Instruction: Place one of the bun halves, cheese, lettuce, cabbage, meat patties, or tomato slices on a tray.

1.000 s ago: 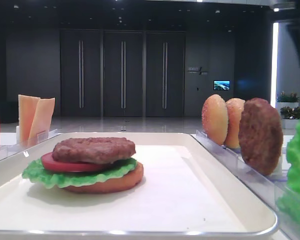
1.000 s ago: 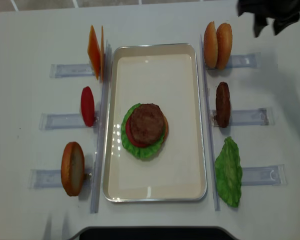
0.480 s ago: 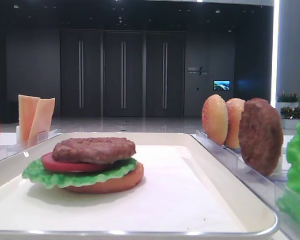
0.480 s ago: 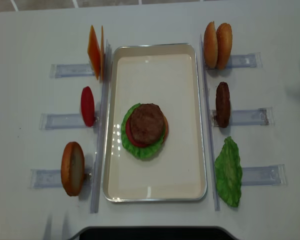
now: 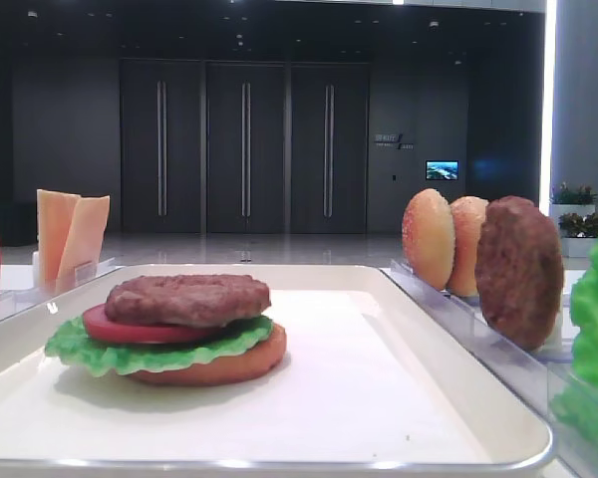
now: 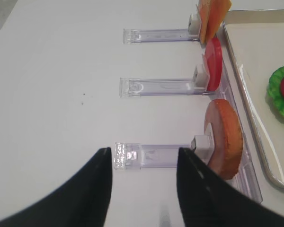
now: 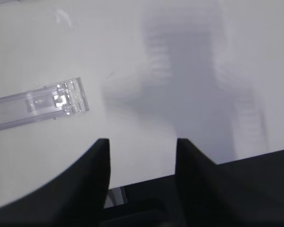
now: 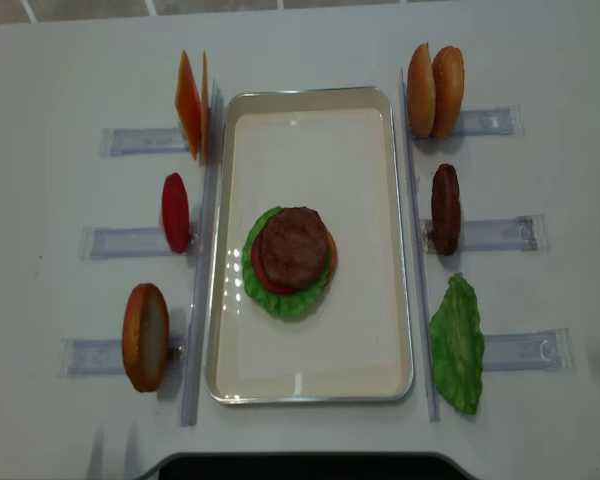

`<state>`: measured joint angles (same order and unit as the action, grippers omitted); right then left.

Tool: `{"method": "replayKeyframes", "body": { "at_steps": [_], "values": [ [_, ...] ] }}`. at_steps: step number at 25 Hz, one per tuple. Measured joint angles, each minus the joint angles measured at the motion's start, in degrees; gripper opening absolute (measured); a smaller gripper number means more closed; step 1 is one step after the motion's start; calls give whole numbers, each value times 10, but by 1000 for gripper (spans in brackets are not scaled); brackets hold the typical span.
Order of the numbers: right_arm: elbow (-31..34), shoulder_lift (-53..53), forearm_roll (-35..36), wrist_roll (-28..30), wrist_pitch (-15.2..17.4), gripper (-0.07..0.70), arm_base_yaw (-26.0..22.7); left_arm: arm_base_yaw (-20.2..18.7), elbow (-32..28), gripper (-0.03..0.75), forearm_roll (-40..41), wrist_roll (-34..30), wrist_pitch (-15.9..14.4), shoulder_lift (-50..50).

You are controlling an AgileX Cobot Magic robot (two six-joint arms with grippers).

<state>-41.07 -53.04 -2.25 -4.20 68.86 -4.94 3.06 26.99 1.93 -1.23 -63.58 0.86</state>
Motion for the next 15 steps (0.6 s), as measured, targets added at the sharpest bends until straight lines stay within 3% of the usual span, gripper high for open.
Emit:
{"method": "replayKeyframes", "body": {
  "at_steps": [8,15],
  "values": [
    [113,247,5,2,-36,311,0,0,0,345,0,0,0,0],
    [116,378,27,32,-38,311,0,0,0,345,0,0,0,0]
  ]
}}
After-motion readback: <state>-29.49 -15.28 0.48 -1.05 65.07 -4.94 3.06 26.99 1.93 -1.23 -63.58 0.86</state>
